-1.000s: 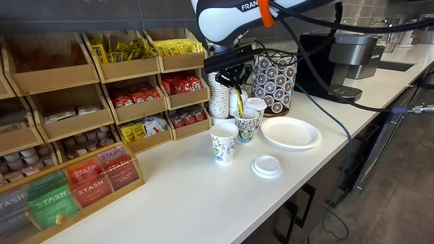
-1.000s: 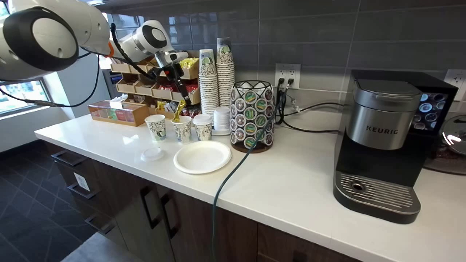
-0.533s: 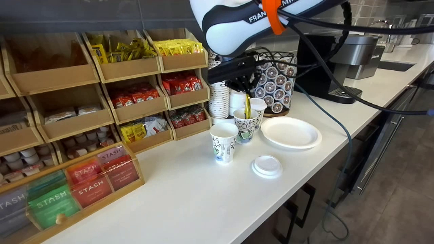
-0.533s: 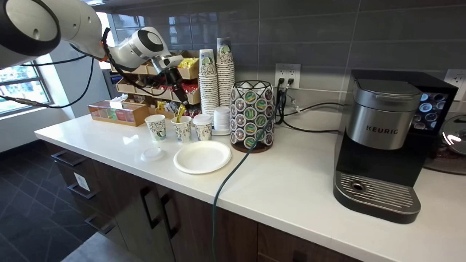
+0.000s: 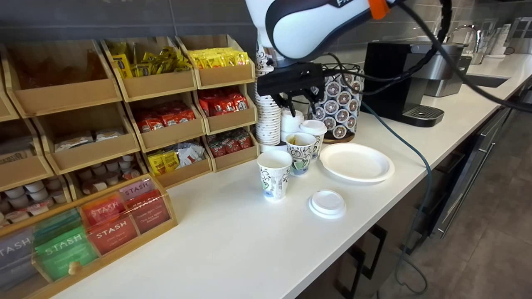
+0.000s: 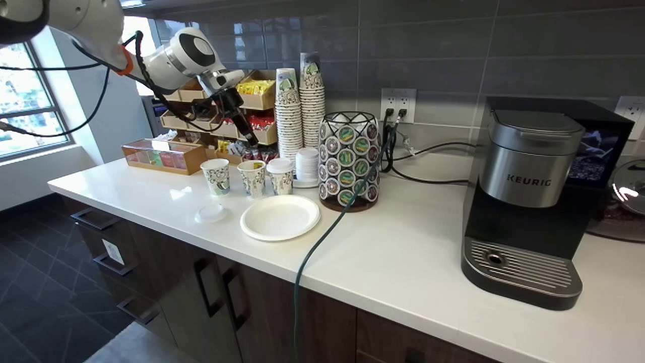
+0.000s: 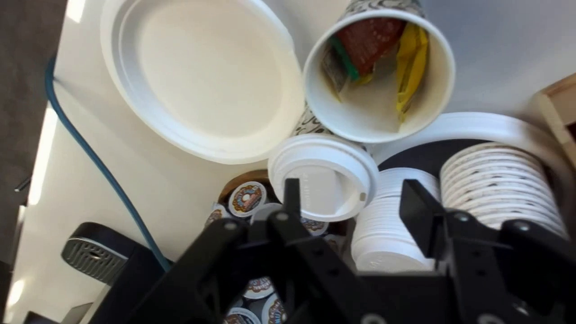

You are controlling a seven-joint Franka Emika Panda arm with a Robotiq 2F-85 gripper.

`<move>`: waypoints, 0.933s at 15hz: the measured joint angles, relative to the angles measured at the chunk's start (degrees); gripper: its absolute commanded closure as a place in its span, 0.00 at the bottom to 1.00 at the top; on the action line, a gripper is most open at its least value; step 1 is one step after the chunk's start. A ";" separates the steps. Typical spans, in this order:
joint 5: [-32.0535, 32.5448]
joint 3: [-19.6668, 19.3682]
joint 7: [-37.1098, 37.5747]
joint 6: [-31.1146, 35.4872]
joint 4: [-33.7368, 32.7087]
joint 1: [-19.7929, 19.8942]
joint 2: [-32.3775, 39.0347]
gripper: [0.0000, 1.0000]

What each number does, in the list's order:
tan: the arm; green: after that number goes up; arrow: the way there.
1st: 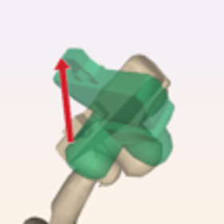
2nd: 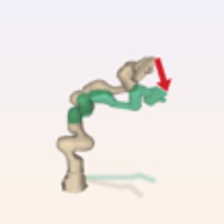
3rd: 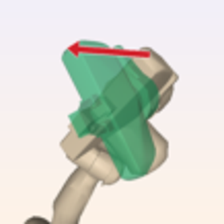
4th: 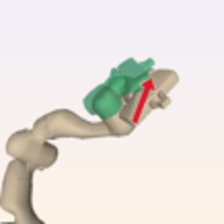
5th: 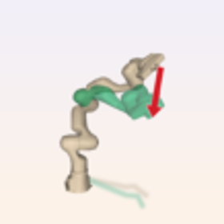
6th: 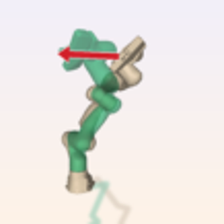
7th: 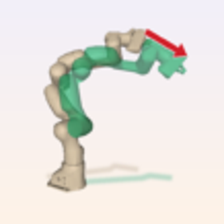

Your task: Put the yellow thing into the cup

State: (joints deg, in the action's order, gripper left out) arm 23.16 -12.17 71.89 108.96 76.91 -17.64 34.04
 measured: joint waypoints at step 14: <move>-23.06 8.29 -47.34 18.27 35.25 16.32 -32.61 0.00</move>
State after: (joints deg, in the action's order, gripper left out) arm 0.10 -3.89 24.55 127.23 112.17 -1.31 1.43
